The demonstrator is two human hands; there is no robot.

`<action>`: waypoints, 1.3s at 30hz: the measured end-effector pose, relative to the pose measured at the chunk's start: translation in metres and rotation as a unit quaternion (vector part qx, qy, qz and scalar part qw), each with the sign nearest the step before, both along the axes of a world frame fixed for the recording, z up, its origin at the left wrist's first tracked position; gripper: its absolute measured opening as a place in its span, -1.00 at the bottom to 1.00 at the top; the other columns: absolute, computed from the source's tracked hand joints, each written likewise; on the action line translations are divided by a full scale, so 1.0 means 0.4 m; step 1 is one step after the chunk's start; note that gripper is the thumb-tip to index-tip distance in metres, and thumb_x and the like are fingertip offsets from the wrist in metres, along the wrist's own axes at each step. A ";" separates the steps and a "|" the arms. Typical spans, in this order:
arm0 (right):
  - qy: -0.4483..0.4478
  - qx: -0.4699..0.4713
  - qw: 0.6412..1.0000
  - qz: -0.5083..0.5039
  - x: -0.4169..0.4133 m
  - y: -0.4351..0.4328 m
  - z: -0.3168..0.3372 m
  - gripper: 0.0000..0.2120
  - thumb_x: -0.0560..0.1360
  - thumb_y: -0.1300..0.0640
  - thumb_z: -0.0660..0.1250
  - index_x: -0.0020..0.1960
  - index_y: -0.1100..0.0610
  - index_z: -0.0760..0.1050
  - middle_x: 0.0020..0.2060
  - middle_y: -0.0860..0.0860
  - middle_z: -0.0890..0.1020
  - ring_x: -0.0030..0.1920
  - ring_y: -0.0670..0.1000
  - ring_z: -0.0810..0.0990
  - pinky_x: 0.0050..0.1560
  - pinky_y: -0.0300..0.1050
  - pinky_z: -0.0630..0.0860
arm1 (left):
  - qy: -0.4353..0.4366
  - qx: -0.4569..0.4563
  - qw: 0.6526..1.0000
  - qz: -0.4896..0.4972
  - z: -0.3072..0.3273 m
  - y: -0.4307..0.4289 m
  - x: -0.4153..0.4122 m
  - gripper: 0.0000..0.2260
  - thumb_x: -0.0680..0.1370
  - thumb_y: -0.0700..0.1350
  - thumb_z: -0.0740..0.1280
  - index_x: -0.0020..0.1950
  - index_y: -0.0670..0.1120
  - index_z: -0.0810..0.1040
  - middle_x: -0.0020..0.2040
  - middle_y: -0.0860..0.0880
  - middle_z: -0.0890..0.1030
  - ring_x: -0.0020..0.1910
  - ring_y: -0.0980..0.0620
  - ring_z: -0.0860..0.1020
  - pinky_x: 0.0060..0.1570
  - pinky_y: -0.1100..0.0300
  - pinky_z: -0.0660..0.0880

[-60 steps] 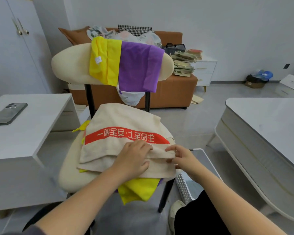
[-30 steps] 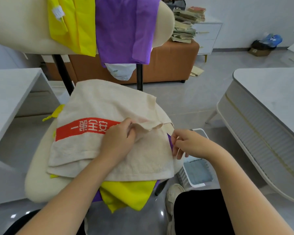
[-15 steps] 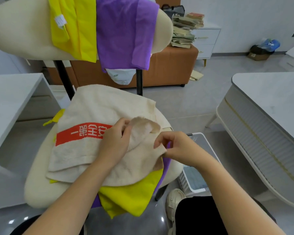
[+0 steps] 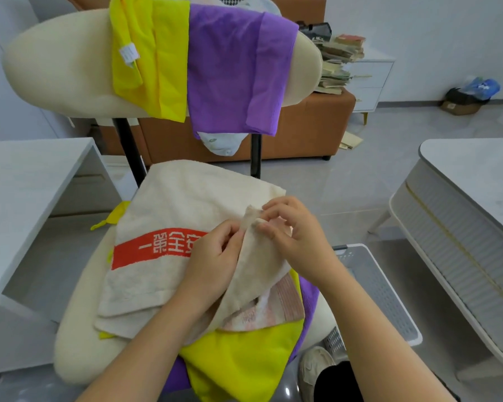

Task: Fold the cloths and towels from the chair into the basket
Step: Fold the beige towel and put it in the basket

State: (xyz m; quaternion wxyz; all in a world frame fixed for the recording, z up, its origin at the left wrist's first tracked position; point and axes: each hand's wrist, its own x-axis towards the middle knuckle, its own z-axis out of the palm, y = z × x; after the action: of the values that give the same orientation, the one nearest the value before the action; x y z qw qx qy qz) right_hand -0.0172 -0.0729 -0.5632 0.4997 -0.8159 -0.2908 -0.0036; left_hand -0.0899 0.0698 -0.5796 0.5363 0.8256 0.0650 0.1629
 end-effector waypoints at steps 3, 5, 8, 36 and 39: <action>0.083 0.046 0.995 0.031 -0.002 -0.001 -0.001 -0.94 0.51 0.14 0.36 -0.14 0.07 0.56 0.03 -0.16 0.62 0.10 -0.22 0.55 0.16 -0.25 0.45 | 0.010 0.018 0.999 -0.035 -0.003 0.004 -0.004 -0.80 0.61 -0.11 0.22 -0.19 -0.05 0.53 -0.31 0.02 0.57 -0.33 0.12 0.50 -0.36 0.25 0.38; 0.105 0.061 0.992 0.039 -0.003 -0.001 0.000 -0.93 0.51 0.16 0.36 -0.13 0.14 0.57 -0.16 -0.15 0.64 -0.05 -0.21 0.59 0.05 -0.21 0.51 | 0.008 0.031 0.998 -0.046 0.002 0.005 -0.007 -0.76 0.61 -0.15 0.21 -0.25 0.01 0.49 -0.35 0.10 0.55 -0.37 0.17 0.47 -0.38 0.34 0.34; 0.096 0.078 0.991 0.054 -0.006 -0.004 0.010 -0.92 0.51 0.19 0.37 -0.13 0.20 0.57 -0.24 -0.10 0.62 -0.16 -0.21 0.57 -0.08 -0.35 0.46 | 0.003 0.058 0.997 -0.053 0.005 0.010 -0.007 -0.75 0.61 -0.19 0.21 -0.27 -0.03 0.47 -0.38 0.05 0.53 -0.39 0.14 0.46 -0.41 0.33 0.30; 0.074 0.061 0.995 -0.033 0.012 -0.043 0.012 -0.82 0.56 0.26 0.21 -0.06 0.06 0.55 -0.25 -0.15 0.57 -0.26 -0.26 0.47 -0.21 -0.39 0.38 | 0.023 0.286 0.952 -0.105 0.038 0.043 -0.030 -0.66 0.40 0.23 0.12 -0.21 0.03 0.53 -0.27 0.10 0.49 -0.25 0.17 0.45 -0.28 0.13 0.42; 0.091 0.095 0.988 -0.082 0.024 -0.053 0.011 -0.80 0.58 0.25 0.18 0.00 0.09 0.56 -0.21 -0.17 0.59 -0.22 -0.32 0.50 -0.18 -0.46 0.38 | 0.031 0.302 0.946 -0.117 0.051 0.098 -0.039 -0.64 0.39 0.29 0.13 -0.24 0.06 0.55 -0.26 0.13 0.50 -0.22 0.20 0.44 -0.20 0.11 0.42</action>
State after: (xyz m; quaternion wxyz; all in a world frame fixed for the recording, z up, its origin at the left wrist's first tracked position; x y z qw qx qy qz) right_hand -0.0078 -0.0942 -0.5588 0.5971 -0.7829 -0.1746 0.0016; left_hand -0.1056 0.1090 -0.5590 0.2747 0.9553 -0.0675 0.0854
